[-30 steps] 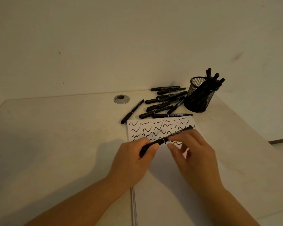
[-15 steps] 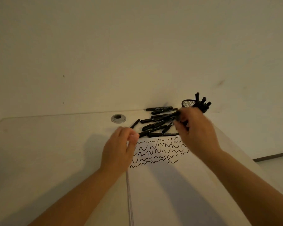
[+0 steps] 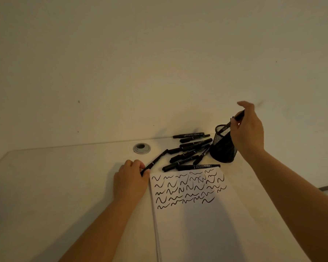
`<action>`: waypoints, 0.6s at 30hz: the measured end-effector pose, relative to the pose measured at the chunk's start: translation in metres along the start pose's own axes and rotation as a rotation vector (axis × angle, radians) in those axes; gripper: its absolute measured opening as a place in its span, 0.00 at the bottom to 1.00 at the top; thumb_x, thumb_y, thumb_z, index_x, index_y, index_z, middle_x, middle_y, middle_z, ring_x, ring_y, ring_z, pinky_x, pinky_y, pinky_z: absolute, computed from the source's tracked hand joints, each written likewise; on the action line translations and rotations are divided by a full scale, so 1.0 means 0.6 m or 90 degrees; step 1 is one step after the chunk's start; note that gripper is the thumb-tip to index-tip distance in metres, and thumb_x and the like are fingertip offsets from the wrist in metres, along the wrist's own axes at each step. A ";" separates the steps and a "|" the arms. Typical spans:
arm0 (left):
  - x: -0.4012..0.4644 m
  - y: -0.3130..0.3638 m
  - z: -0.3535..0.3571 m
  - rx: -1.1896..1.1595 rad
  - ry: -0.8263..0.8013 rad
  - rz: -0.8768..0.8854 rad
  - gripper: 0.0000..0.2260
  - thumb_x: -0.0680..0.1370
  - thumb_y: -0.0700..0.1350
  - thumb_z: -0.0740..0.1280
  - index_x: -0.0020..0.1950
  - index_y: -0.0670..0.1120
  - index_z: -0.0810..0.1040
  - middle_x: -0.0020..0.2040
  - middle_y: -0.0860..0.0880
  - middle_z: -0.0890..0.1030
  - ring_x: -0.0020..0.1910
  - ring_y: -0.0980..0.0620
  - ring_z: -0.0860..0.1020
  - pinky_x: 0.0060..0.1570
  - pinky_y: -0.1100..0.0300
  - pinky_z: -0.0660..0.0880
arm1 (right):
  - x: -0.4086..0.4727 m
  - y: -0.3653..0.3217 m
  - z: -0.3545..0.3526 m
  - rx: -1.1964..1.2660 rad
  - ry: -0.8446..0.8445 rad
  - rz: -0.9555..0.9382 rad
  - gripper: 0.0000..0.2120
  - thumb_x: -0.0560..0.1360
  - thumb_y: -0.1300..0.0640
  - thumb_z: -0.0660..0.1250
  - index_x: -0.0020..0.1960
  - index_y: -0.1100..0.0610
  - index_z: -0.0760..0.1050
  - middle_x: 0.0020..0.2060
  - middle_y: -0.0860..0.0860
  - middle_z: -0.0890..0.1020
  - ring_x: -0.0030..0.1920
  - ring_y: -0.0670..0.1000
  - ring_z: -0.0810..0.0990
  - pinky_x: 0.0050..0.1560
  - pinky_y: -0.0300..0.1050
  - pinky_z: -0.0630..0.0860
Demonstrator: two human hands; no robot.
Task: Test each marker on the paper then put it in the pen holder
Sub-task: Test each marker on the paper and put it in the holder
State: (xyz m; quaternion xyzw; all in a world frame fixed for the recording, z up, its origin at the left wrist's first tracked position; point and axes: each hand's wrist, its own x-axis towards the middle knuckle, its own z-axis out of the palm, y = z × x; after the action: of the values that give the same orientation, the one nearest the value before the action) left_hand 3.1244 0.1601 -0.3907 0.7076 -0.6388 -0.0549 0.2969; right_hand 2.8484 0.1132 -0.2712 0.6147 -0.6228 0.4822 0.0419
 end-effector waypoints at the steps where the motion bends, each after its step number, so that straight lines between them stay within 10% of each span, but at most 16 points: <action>1: 0.000 0.000 0.000 0.000 -0.002 0.000 0.09 0.76 0.52 0.62 0.52 0.49 0.74 0.51 0.49 0.76 0.49 0.49 0.74 0.48 0.54 0.72 | -0.001 0.005 0.005 -0.018 -0.014 0.003 0.20 0.75 0.64 0.61 0.65 0.54 0.63 0.47 0.56 0.77 0.47 0.57 0.76 0.45 0.50 0.73; 18: -0.003 0.003 -0.015 -0.139 0.080 -0.050 0.06 0.78 0.46 0.62 0.49 0.45 0.75 0.47 0.48 0.73 0.39 0.50 0.71 0.38 0.57 0.68 | -0.017 0.039 0.032 -0.303 -0.110 -0.047 0.16 0.73 0.60 0.63 0.61 0.58 0.70 0.52 0.59 0.79 0.54 0.60 0.72 0.55 0.55 0.67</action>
State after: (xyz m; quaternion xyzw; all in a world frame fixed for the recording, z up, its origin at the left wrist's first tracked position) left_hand 3.1268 0.1648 -0.3831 0.6977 -0.5808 -0.0911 0.4093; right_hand 2.8424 0.1028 -0.3011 0.6490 -0.6970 0.2657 0.1498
